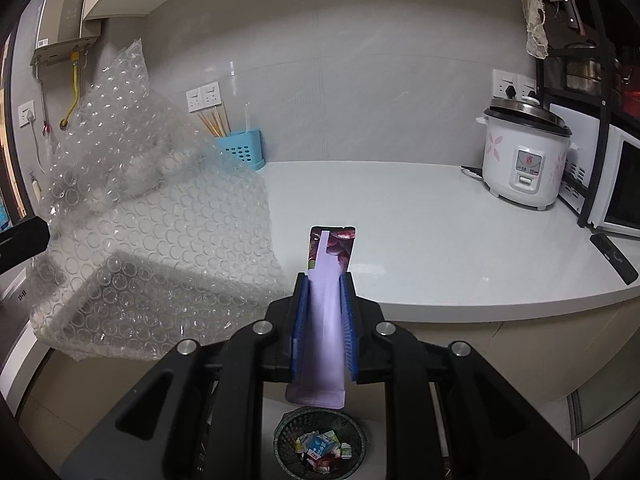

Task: Collect trash
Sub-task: 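Lift the bubble wrap and purple packet off the counter and carry them toward the wastebasket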

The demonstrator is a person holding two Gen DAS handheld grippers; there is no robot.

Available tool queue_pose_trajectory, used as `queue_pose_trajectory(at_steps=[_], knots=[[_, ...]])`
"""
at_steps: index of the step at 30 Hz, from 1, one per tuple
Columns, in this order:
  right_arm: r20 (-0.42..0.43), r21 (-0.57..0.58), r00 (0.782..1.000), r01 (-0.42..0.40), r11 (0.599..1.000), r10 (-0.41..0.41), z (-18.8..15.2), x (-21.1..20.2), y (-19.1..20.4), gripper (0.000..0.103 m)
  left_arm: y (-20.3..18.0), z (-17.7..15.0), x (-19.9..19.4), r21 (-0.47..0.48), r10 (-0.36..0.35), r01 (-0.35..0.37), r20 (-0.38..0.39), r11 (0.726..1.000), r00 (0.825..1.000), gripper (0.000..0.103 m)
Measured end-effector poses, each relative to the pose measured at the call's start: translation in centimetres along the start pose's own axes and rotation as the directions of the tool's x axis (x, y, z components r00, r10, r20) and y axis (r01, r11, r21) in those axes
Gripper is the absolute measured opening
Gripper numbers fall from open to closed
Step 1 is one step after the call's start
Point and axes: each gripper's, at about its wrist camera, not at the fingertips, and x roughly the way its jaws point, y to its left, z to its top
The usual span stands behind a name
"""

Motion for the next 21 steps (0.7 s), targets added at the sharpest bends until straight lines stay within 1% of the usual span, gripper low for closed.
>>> queue_pose_trajectory(at_steps=[5,10,14,21], knots=[[0.002,-0.003,1.000,-0.019,1.000,0.019,-1.6,-0.8,0.5,0.015,0.0,-2.0,0.2,-0.001,-0.002,0.002,-0.010,1.000,1.000,0.002],[-0.021,-0.012,1.000,-0.023,1.000,0.023,-3.5,0.1,0.8,0.016,0.0,-4.3,2.7,0.003,-0.007,0.008,-0.050,1.000,0.999,0.002],[-0.066,-0.009,0.997,-0.035,0.999,0.034,-5.8,2.1,0.6,0.016,0.3,-6.7,5.7,-0.009,-0.022,0.021,-0.101,1.000,0.995,0.002],[-0.162,0.017,0.986,-0.036,0.999,0.038,-10.6,6.8,-0.2,0.015,1.6,-11.7,11.0,-0.037,-0.004,-0.003,-0.175,0.999,0.985,0.002]])
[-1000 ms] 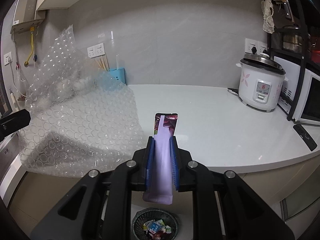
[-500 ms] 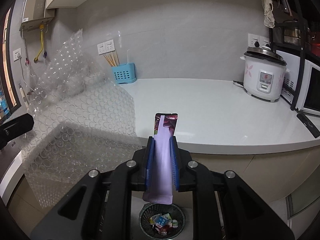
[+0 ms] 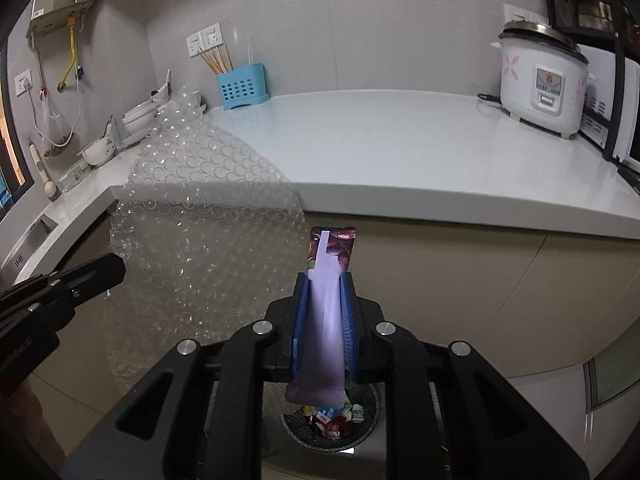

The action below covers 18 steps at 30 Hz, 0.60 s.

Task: Collect trash
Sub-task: 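Lift the bubble wrap and purple packet off the counter and carry them toward the wastebasket, then lower both grippers over the wastebasket and open them to drop the items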

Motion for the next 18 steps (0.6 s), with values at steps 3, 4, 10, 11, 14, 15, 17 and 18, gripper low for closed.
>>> queue_pose_trajectory(at_steps=[3,4,10,11,14,15,17,18], knots=[[-0.039,0.007,0.999,-0.008,1.000,0.008,-1.7,2.1,-0.3,0.016,0.6,-1.8,2.5,-0.013,-0.012,0.012,-0.038,1.000,0.999,0.002],[-0.045,0.006,0.999,-0.005,1.000,0.005,-2.2,2.6,-0.3,0.016,0.8,-2.4,3.2,-0.013,-0.011,0.010,-0.042,1.000,0.999,0.002],[-0.102,0.021,0.995,-0.009,1.000,0.011,-5.3,6.2,-1.1,0.016,2.1,-5.6,6.7,-0.016,-0.022,0.021,-0.049,1.000,0.999,0.002],[-0.112,0.024,0.994,-0.012,1.000,0.014,-5.9,6.9,-1.3,0.016,2.3,-6.1,7.2,-0.014,-0.017,0.016,-0.050,1.000,0.999,0.002],[-0.137,0.032,0.990,-0.021,0.999,0.025,-7.4,8.8,-1.4,0.016,3.1,-6.9,8.5,-0.017,0.003,-0.004,-0.054,1.000,0.999,0.002],[-0.144,0.028,0.989,-0.017,0.999,0.021,-8.1,9.7,-1.3,0.016,3.3,-7.1,9.0,-0.019,0.009,-0.010,-0.058,1.000,0.998,0.002],[-0.164,0.023,0.986,-0.016,1.000,0.019,-9.5,11.5,-1.2,0.015,3.9,-7.6,10.0,-0.022,0.022,-0.023,-0.069,0.999,0.997,0.002],[-0.176,0.029,0.984,-0.027,0.999,0.031,-10.2,12.4,-1.2,0.015,4.2,-7.8,10.5,-0.022,0.025,-0.026,-0.073,0.999,0.997,0.002]])
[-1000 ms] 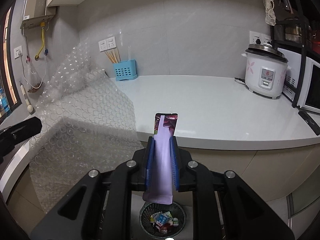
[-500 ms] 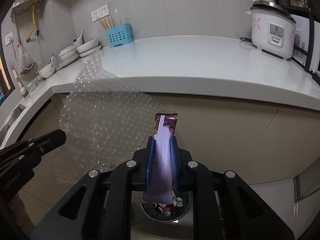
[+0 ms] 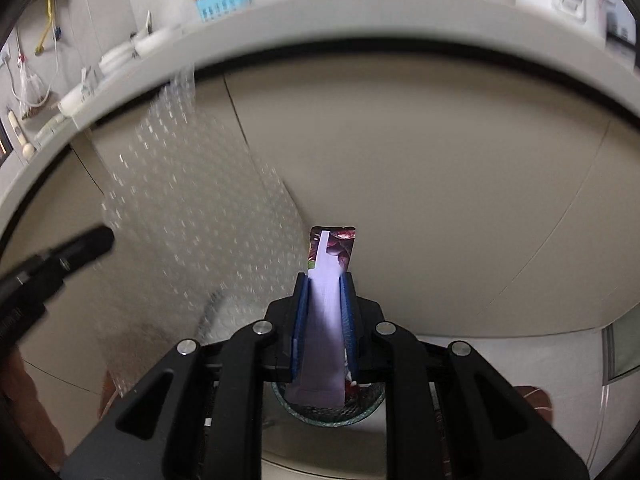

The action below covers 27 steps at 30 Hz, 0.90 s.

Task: Collect trash
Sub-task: 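Lower both grippers over the wastebasket and open them to drop the items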

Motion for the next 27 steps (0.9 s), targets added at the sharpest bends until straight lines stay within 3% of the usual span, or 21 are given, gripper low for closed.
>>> queue_pose_trajectory(at_steps=[12,19,22,25,27], knots=[[-0.202,0.047,0.979,-0.020,0.999,0.029,-7.4,14.5,-1.1,0.016,4.1,-4.5,7.1,-0.041,-0.001,-0.001,-0.040,0.999,0.999,0.002],[-0.290,0.032,0.957,-0.020,0.999,0.028,-9.8,19.7,-1.3,0.017,5.8,-5.2,9.0,-0.067,0.032,-0.036,-0.050,0.997,0.998,0.002],[-0.304,0.038,0.952,-0.017,0.999,0.028,-10.4,21.0,-1.9,0.022,6.4,-5.3,9.6,-0.075,0.045,-0.050,-0.058,0.996,0.997,0.002],[-0.290,0.023,0.957,0.001,1.000,0.005,-10.8,21.5,-2.1,0.043,6.8,-5.3,10.8,-0.080,0.057,-0.064,-0.081,0.995,0.995,0.002],[-0.271,0.015,0.963,0.005,1.000,-0.001,-10.6,21.5,-1.9,0.049,7.0,-5.6,11.6,-0.087,0.059,-0.067,-0.097,0.994,0.994,0.002]])
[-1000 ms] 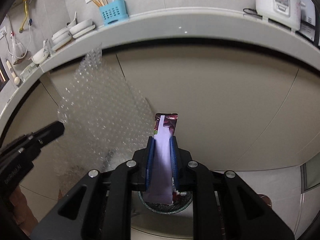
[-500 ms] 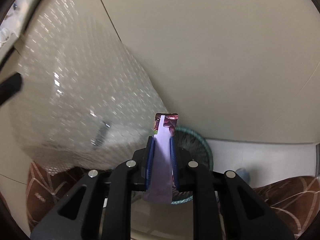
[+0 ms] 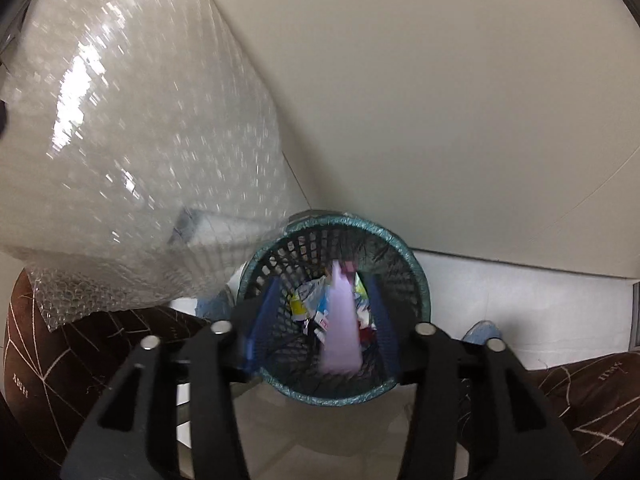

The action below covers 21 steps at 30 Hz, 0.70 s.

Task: Collect trash
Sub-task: 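Lower both grippers over the wastebasket and open them to drop the items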

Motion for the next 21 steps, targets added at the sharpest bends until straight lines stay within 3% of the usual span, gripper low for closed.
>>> queue_pose_trajectory(at_steps=[5,14,21], knots=[[0.038,0.031,0.999,0.005,0.999,-0.007,0.4,-0.2,-1.7,0.061,-0.6,-0.8,2.0,0.005,-0.010,0.011,-0.020,1.000,1.000,0.002],[0.073,0.197,0.997,0.023,0.980,-0.038,0.6,-0.7,-5.5,0.061,-2.2,-2.0,6.0,0.024,-0.063,0.064,-0.032,0.998,0.997,0.002],[0.099,0.213,0.994,0.015,0.977,-0.037,1.2,-2.3,-7.3,0.062,-3.8,-3.9,10.0,0.048,-0.093,0.096,-0.069,0.994,0.993,0.002]])
